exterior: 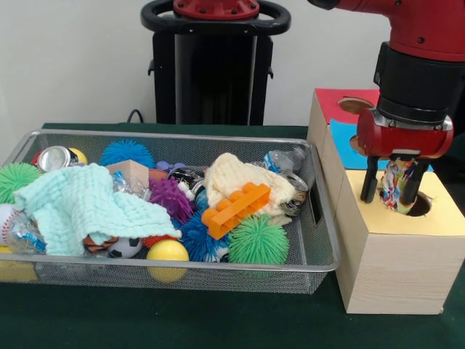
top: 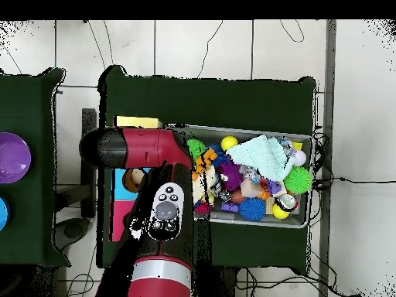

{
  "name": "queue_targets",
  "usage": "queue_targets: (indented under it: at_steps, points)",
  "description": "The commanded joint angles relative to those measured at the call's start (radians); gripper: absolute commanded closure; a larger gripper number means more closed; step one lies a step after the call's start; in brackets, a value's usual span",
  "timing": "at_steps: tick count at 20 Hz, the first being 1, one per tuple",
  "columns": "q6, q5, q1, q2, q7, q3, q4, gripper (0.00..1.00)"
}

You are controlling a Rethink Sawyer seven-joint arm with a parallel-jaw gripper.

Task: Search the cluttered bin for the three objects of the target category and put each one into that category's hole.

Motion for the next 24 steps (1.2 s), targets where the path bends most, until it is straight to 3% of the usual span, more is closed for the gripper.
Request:
queue_targets:
  at_steps: [1, 14, 24]
  points:
    - [-0.036, -0.017, -0.032, 0.036, 0.148, 0.053, 0.09, 0.0]
    - [-0.148, 0.01, -0.037, 0.01, 0.175, 0.086, 0.115, 0.0]
    - [-0.106, 0.015, -0.01, -0.008, 0.189, 0.059, 0.122, 0.0]
